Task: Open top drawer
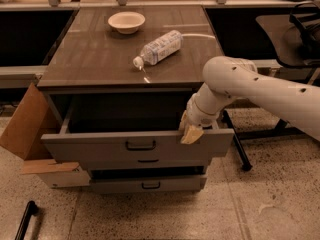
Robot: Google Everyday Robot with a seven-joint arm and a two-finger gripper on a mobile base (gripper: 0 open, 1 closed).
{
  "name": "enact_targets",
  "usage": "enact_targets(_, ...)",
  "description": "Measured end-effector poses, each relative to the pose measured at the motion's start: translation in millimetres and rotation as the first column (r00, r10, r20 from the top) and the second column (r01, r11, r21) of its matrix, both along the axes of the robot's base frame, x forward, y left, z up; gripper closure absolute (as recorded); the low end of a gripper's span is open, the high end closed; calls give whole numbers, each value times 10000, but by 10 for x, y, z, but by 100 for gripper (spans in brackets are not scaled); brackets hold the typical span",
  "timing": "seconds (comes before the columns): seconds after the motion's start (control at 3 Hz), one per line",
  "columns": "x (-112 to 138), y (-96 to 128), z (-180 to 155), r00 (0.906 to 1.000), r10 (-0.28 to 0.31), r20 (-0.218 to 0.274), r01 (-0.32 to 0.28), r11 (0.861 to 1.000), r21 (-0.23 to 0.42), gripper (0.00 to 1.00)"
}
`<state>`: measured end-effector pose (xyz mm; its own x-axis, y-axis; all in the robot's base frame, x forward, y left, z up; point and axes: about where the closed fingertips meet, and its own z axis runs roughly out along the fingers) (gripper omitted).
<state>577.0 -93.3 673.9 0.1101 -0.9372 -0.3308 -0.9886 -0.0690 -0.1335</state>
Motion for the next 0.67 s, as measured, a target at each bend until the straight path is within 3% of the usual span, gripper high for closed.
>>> enact_targets(0.67,-7,9,-15,10000,22,-29,-22,10000,-3,58)
